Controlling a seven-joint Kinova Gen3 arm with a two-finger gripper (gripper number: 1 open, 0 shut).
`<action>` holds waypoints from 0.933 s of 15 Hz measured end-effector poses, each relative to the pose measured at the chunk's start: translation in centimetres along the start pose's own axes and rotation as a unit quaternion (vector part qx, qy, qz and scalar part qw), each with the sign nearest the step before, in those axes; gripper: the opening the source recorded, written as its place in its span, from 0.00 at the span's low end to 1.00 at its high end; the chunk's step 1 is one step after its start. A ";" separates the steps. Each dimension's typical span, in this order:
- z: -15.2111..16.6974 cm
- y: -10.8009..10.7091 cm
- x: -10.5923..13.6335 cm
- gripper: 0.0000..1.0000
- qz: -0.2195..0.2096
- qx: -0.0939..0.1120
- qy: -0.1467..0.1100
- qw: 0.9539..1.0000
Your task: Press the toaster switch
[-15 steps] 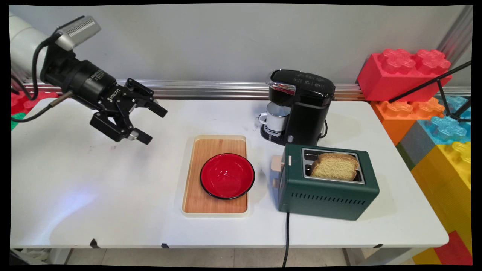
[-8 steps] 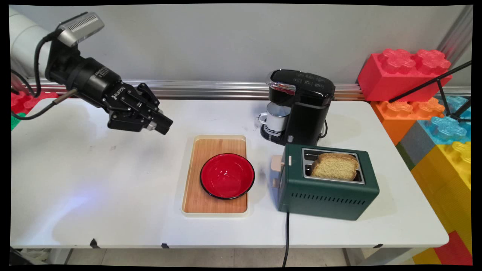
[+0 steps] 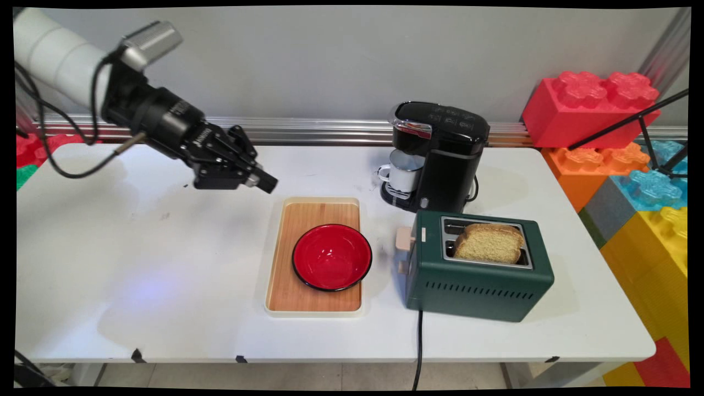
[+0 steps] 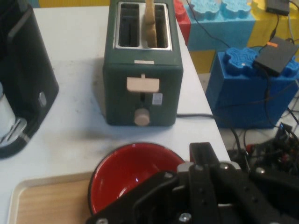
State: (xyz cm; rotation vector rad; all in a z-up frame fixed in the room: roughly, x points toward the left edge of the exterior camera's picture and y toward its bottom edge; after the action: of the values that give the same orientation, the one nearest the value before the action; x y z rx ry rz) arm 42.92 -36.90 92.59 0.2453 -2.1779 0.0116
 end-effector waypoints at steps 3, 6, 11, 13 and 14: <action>3.0 -0.3 0.4 0.00 0.004 0.001 0.007 1.000; 5.7 -0.4 0.6 0.00 0.004 -0.001 0.014 1.000; 11.0 -0.9 0.9 0.00 0.001 0.002 0.033 0.999; 13.0 -1.3 1.0 0.00 0.003 0.003 0.041 0.999; 13.9 -1.4 1.1 0.00 0.004 0.003 0.044 0.999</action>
State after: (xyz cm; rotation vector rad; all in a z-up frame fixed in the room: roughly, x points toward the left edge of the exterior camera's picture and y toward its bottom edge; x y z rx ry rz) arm 31.36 -39.86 85.28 0.2353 -2.0911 0.0333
